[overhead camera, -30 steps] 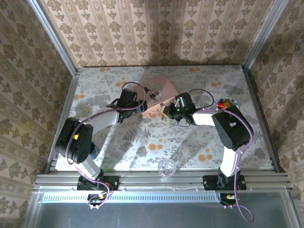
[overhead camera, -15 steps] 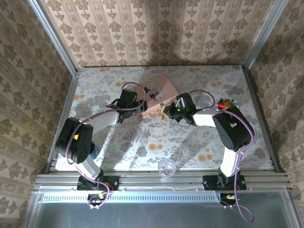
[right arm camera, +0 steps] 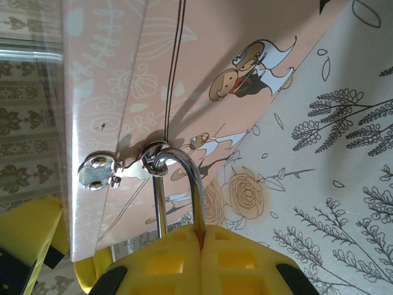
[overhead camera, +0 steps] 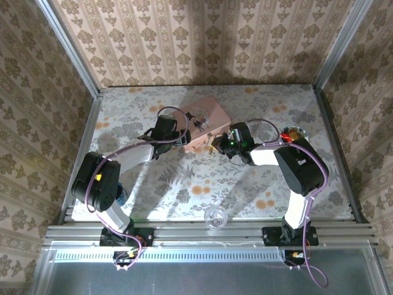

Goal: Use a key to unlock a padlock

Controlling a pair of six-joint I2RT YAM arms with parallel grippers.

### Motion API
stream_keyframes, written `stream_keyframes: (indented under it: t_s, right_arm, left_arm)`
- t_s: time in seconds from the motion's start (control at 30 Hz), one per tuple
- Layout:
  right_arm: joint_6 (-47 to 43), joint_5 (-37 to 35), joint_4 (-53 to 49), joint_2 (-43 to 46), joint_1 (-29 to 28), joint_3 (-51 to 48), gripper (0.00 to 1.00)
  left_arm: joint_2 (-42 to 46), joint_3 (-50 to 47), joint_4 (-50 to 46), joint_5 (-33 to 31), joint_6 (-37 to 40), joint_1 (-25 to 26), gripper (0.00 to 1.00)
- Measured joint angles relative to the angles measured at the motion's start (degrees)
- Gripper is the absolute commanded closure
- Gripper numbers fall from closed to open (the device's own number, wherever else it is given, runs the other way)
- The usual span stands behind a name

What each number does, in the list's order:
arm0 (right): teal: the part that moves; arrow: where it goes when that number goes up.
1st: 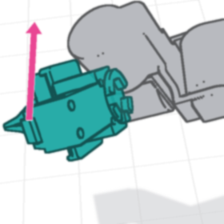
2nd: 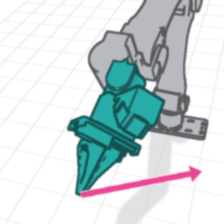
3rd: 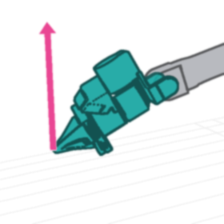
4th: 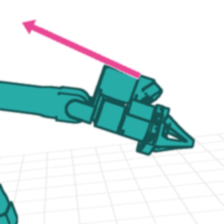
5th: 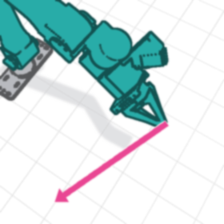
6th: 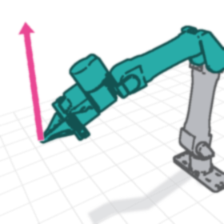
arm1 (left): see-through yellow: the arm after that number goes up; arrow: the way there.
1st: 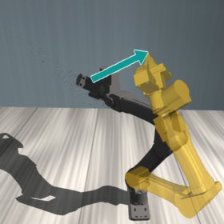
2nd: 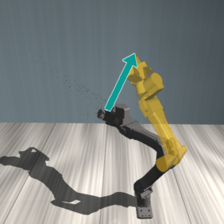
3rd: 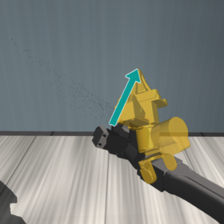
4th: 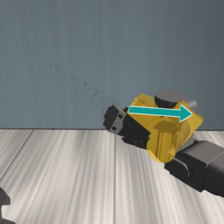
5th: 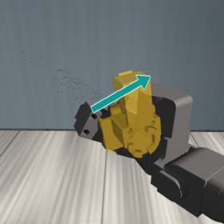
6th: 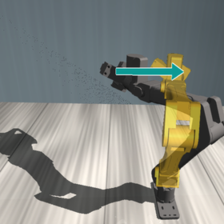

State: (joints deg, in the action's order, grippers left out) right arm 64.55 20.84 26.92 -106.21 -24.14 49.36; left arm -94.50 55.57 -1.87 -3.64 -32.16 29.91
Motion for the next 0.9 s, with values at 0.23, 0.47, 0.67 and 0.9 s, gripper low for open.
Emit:
stream_keyframes:
  t_s: [0.23, 0.47, 0.67, 0.9]
  right_arm:
    - [1.7, -0.8, 2.7, 0.0, 0.0, -1.2, 1.0]
    - [3.4, -1.4, 4.6, -0.5, 0.0, -1.7, 1.0]
    - [4.5, -1.6, 5.9, -0.8, 0.0, -2.0, 1.0]
    - [5.7, -2.3, 8.1, -0.8, 0.0, -3.0, 1.0]
  left_arm:
    - [0.0, 0.0, 0.0, 0.0, -0.5, 0.0, 0.03]
    - [-0.1, 0.0, -0.3, -0.1, -0.8, 0.0, 0.0]
    - [-0.3, 0.0, -0.3, -0.1, -0.9, 0.0, 0.0]
    - [-0.3, 0.0, -0.2, -0.1, -0.9, 0.0, 0.0]
